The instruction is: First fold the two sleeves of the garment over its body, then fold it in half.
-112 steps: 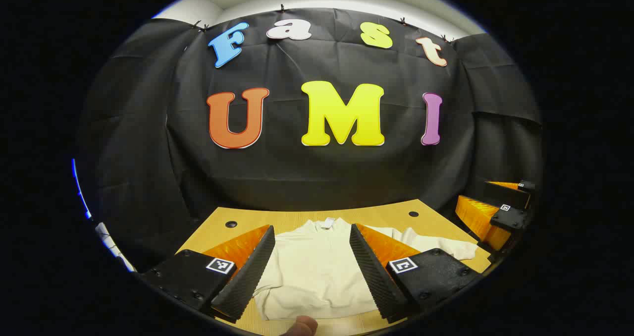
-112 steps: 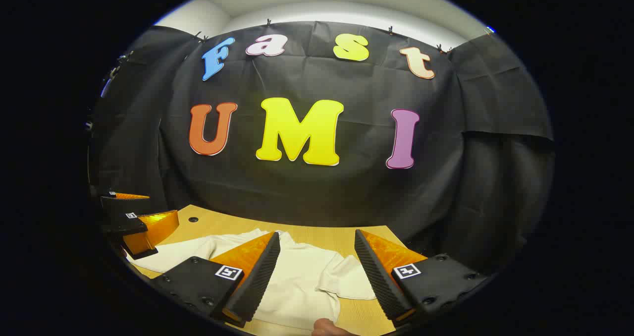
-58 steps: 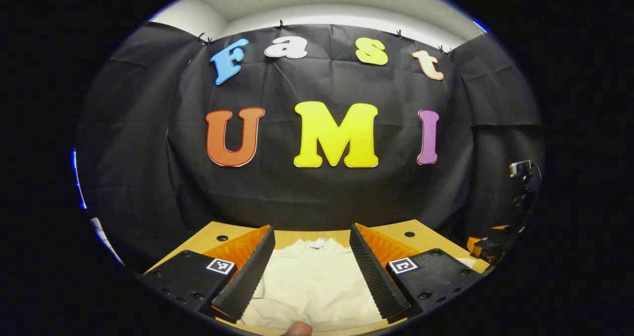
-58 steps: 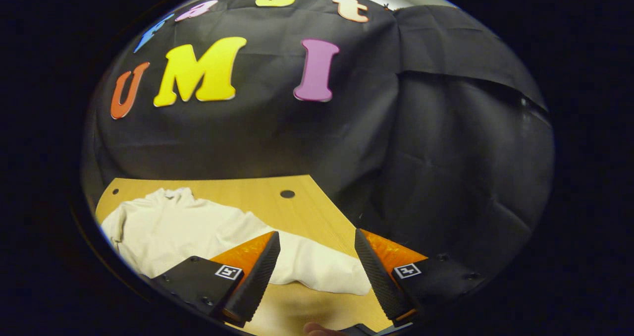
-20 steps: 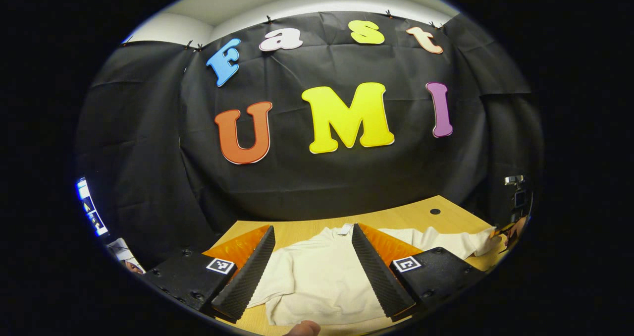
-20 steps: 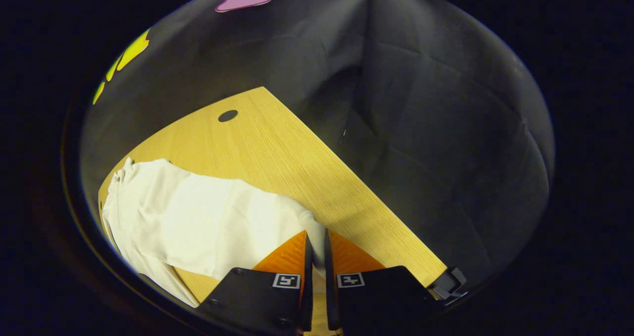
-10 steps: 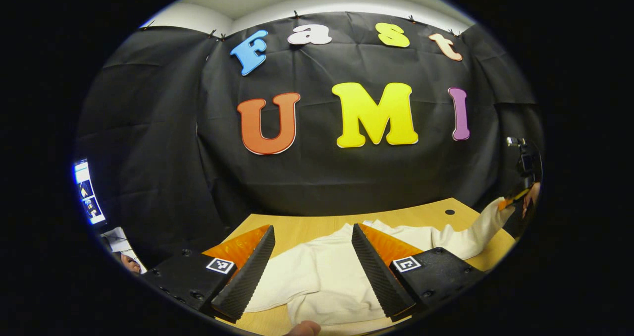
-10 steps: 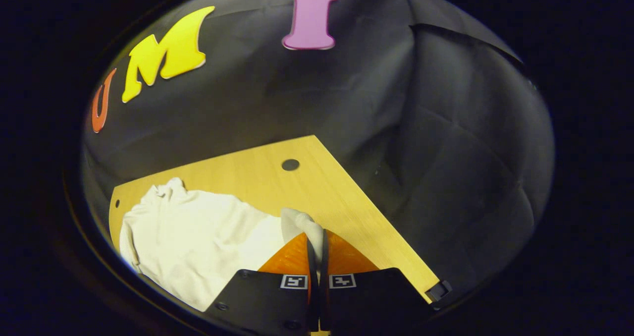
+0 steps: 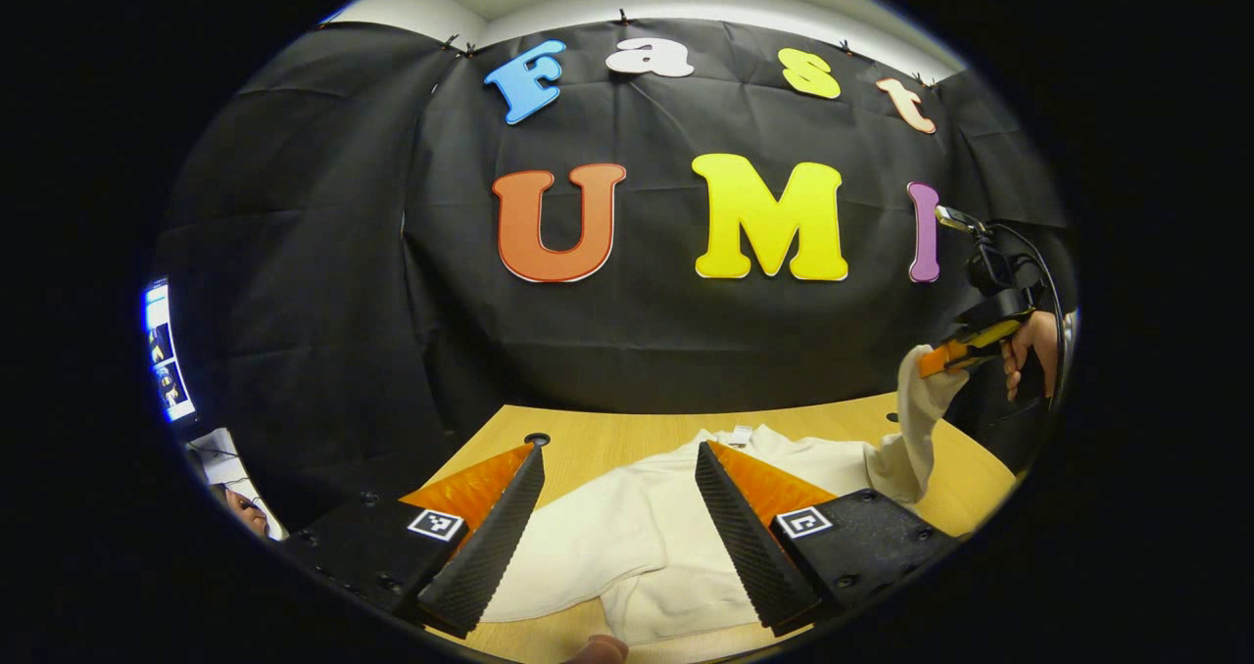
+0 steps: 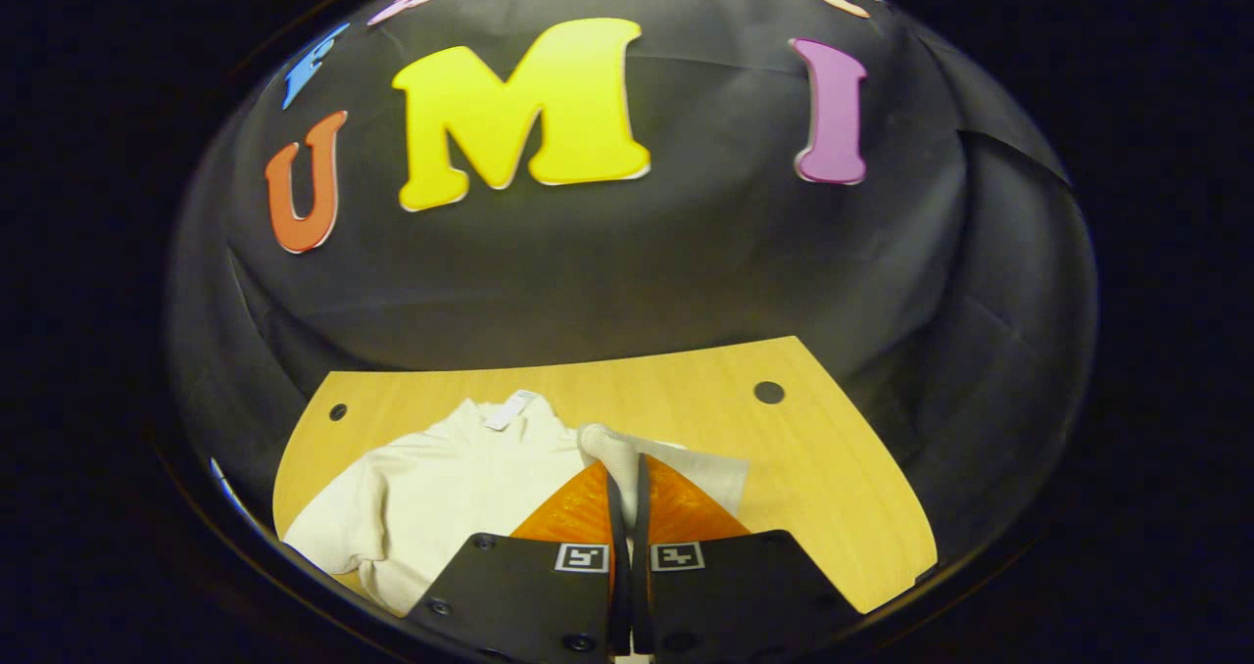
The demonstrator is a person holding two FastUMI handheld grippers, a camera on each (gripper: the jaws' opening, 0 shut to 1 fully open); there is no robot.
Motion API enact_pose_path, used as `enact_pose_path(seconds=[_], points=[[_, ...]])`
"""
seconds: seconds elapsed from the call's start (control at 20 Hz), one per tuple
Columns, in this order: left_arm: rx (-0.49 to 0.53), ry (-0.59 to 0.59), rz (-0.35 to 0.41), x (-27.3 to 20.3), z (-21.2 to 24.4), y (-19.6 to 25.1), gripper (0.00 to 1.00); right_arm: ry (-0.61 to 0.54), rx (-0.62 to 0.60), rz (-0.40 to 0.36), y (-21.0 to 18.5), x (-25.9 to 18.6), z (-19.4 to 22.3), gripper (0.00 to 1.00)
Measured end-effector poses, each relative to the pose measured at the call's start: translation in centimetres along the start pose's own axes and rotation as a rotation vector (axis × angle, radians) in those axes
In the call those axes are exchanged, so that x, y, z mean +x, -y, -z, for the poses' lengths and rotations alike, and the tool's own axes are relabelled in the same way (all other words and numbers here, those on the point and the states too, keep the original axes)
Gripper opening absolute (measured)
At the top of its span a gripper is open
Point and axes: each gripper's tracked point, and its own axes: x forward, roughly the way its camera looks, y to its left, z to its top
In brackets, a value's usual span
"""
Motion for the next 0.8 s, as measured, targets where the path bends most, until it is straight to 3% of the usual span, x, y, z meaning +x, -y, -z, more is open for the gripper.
enact_pose_path(seconds=[0.25, 0.45, 0.8], points=[[-0.036, -0.036, -0.019, 0.5, 1.5, -2.7, 1.0, -0.008, -0.093, -0.142, -11.3, 1.3, 0.9, 0.01], [-0.046, -0.064, -0.053, 0.7, 2.8, -5.5, 1.0, -0.084, -0.119, -0.237, -19.3, 3.4, 4.3, 0.01], [-0.015, -0.126, -0.097, 0.3, 6.0, -8.0, 1.0, -0.252, -0.231, -0.294, -27.3, 9.2, 13.3, 0.01]])
